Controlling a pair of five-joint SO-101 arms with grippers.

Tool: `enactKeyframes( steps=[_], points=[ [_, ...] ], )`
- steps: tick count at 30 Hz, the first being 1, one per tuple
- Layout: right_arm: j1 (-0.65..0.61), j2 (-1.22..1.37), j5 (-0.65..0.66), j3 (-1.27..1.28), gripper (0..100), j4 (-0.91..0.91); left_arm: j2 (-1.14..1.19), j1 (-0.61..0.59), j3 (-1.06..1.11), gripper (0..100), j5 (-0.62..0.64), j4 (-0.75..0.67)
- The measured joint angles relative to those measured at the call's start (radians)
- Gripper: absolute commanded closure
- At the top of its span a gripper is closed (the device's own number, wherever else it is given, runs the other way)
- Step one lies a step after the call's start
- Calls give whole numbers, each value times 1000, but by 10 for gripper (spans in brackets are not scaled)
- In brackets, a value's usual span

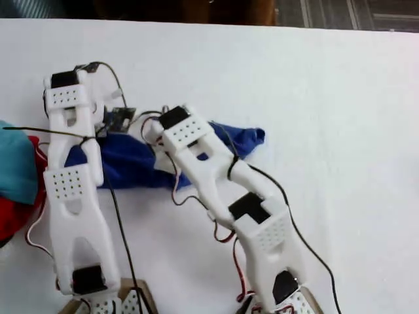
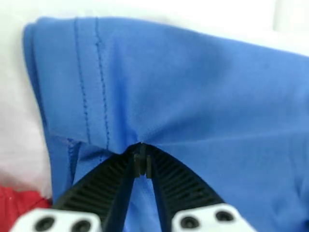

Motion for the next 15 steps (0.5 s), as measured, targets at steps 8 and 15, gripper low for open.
enactKeyframes(
  steps=[8,15],
  points=[
    [157,0,0,0,980,-31,0,0,0,976,0,0],
    [232,25,0,-43,980,-48,0,0,0,976,0,0]
  ],
)
